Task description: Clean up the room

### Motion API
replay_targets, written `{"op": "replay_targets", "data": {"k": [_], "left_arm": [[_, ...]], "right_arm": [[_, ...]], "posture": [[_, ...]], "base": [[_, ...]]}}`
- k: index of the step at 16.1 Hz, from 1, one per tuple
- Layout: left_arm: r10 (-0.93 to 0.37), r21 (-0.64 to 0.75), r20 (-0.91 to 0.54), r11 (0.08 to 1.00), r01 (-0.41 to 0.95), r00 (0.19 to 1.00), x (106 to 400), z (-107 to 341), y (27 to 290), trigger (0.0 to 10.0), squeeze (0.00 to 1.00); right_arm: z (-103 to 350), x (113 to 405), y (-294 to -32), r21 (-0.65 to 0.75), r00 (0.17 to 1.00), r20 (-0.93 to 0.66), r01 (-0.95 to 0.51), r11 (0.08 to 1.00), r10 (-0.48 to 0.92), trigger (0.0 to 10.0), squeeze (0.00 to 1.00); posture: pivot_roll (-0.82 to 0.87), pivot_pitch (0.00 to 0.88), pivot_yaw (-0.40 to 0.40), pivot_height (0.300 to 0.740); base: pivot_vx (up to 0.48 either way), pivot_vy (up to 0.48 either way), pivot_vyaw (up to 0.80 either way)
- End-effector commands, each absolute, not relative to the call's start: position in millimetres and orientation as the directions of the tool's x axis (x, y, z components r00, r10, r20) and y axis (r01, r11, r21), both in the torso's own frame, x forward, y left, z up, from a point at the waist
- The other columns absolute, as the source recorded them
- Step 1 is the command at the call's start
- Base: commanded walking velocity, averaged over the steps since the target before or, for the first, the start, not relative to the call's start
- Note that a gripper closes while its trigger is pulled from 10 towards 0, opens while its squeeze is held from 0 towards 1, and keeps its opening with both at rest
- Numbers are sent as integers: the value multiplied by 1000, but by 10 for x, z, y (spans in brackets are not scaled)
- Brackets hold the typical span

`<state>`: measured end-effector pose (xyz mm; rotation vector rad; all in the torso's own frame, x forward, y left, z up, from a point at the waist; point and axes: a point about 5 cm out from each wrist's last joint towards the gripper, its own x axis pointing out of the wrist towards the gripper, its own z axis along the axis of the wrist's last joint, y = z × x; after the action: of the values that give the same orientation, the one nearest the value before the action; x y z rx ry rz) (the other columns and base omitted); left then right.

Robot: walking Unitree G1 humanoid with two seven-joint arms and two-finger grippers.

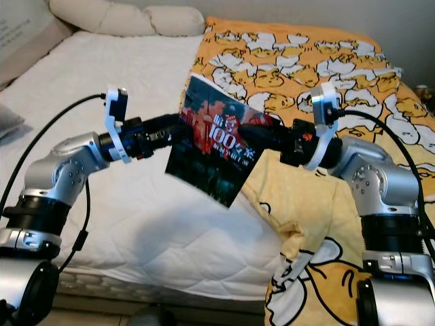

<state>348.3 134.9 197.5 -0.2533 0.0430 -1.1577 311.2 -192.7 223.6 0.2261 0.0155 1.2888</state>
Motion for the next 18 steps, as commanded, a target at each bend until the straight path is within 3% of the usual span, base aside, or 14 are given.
{"op": "replay_targets", "data": {"k": [1, 4, 5, 6, 8, 18], "left_arm": [[-899, -210, 117, 392, 896, 421, 3517, 2036, 1392, 10000, 0], [-958, -261, 98, 237, 936, 270, 3386, 1978, 1301, 10000, 0], [-966, -266, 91, 209, 941, 241, 3356, 1963, 1284, 8118, 0], [-972, -271, 85, 191, 944, 221, 3336, 1950, 1271, 314, 0], [-983, -296, 81, 137, 945, 168, 3293, 1925, 1245, 0, 0], [-967, -326, 174, 122, 937, 186, 3285, 2027, 1297, 0, 0]], "right_arm": [[2363, 3069, -1965, 128, 250, 148, -964, 232, 957, 0, 0], [2387, 3088, -1964, 126, 247, 162, -966, 228, 955, 0, 0], [2390, 3090, -1960, 127, 245, 165, -966, 226, 955, 0, 0], [2390, 3094, -1955, 127, 244, 166, -966, 224, 956, 0, 0], [2388, 3100, -1949, 130, 238, 165, -967, 218, 957, 0, 0], [2411, 3142, -1989, 129, 263, 175, -961, 243, 949, 0, 0]], "posture": [[32, 0, 47, 740], [35, 0, 47, 740], [35, 0, 47, 740], [36, 0, 47, 740], [37, 0, 47, 740], [36, 0, 45, 740]], "base": [[0, 0, 0], [0, 0, 0], [0, 0, 0], [0, 0, 0], [0, 0, 0], [0, 0, 0]]}}
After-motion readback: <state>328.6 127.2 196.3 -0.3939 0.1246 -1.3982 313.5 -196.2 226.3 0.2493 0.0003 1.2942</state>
